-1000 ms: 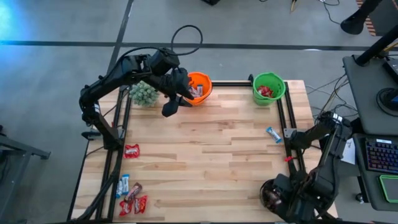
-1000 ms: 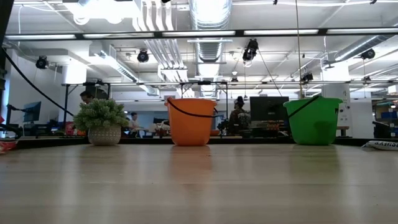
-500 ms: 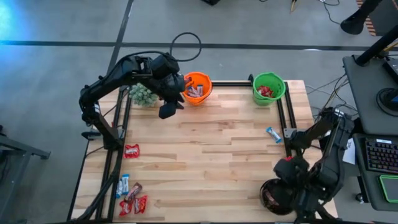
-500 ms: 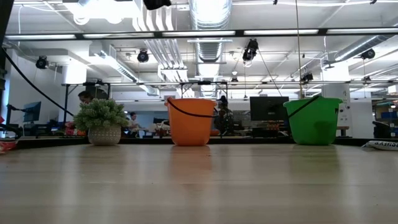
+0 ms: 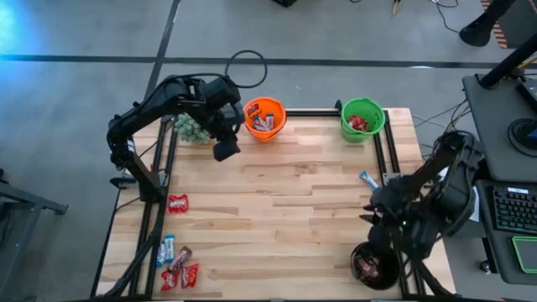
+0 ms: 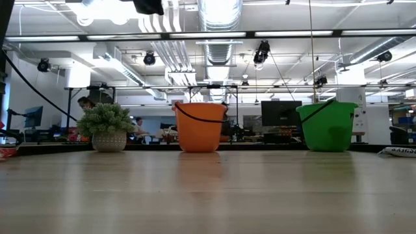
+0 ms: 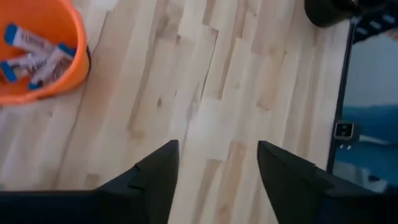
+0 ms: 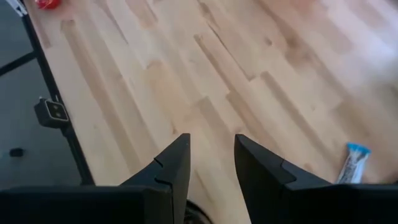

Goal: Organize candy in baskets
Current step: Put the red candy into the green bucket

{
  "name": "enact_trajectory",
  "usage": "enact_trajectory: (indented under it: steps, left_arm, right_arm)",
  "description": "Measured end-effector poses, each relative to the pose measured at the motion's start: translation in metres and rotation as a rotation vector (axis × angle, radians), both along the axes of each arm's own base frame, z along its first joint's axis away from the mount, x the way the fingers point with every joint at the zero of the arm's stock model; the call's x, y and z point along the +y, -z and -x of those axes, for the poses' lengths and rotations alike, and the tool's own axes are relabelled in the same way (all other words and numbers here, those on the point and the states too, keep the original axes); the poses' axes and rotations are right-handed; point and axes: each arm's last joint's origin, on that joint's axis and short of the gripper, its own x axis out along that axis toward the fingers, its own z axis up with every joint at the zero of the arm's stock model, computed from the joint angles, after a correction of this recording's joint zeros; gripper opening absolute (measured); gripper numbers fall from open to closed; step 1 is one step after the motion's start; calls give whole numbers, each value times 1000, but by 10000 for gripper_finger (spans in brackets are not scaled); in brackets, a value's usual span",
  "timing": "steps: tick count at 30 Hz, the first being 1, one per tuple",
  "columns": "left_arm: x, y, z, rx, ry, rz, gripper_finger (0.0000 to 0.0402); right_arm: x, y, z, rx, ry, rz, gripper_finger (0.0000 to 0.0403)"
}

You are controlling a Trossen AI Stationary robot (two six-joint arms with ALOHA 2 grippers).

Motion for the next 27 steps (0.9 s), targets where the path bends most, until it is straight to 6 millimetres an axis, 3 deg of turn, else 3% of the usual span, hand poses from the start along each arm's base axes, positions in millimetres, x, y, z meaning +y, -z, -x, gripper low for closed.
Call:
enact_trajectory:
  steps: [5, 14, 22, 27]
  left_arm:
    - [-2, 5, -2, 40, -110, 53, 218]
    - [-4, 30, -9, 180, -350, -27, 219]
    - [-10, 58, -14, 295, -415, 15, 219]
    - [-21, 64, -18, 305, -420, 26, 219]
  right_arm:
    - [-17, -10, 4, -33, -54, 39, 113]
    - [-43, -26, 21, -82, -155, 55, 113]
    - [-64, -38, 40, -133, -229, 48, 113]
    - [-73, -42, 48, -152, -265, 42, 116]
